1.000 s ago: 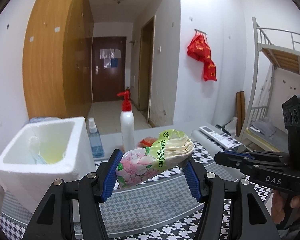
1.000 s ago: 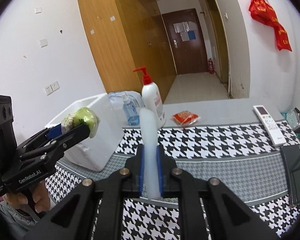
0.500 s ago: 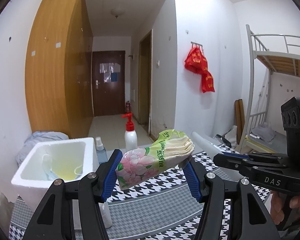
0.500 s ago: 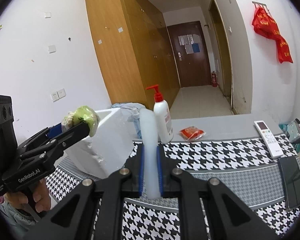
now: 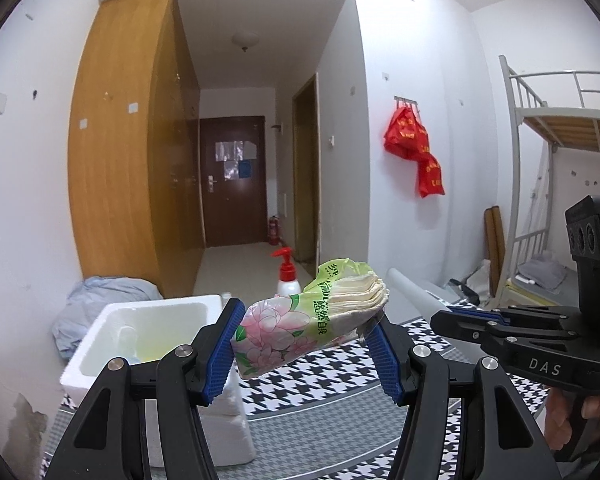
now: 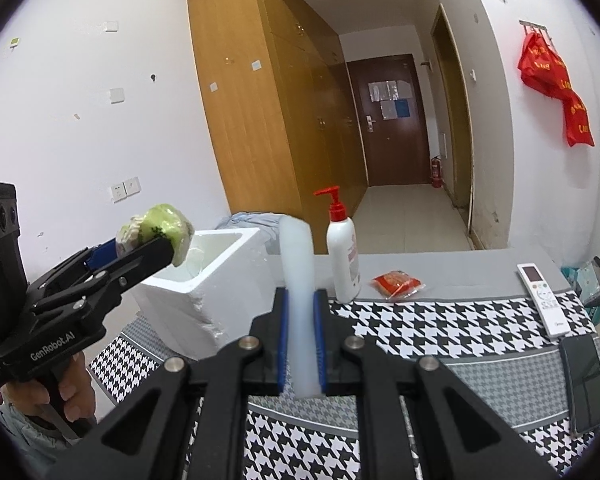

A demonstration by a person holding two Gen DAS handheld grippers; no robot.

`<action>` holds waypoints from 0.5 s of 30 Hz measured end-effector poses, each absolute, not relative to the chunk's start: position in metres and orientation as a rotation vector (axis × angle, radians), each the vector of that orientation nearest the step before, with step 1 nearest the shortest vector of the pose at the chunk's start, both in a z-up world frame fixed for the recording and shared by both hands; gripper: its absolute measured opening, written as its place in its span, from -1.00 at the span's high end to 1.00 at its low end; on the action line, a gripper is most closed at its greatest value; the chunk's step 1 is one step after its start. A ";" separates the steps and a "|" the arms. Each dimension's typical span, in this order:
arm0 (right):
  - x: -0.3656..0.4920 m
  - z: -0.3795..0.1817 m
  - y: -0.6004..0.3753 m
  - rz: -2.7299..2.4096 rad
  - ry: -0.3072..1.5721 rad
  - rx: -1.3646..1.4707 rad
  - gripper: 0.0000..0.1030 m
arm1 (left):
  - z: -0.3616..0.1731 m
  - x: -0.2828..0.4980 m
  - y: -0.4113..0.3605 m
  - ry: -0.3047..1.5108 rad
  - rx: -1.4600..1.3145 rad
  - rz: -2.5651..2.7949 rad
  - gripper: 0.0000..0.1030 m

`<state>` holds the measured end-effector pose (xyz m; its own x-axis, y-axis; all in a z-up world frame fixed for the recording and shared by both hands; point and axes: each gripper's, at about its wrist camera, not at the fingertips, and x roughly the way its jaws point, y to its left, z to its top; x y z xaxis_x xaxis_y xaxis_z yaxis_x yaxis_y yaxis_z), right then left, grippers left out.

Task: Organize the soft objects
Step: 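Carry the cabbage package and foam roll over the white foam box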

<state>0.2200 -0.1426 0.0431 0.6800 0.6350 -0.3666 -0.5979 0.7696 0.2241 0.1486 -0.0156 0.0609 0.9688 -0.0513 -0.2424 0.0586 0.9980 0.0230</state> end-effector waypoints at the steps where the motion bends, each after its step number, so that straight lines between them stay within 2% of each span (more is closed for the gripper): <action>1: 0.220 0.044 -0.141 0.696 0.443 0.086 0.72 | 0.062 0.148 -0.014 0.244 0.030 -0.048 -0.19; 15: 0.232 0.049 -0.107 0.769 0.446 0.055 0.72 | 0.071 0.140 0.015 0.243 0.032 0.047 -0.19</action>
<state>0.2323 -0.1069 0.0494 0.6304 0.6828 -0.3693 -0.6597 0.7219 0.2088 0.1403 0.0146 0.0706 0.9696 0.0503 -0.2395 -0.0425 0.9984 0.0374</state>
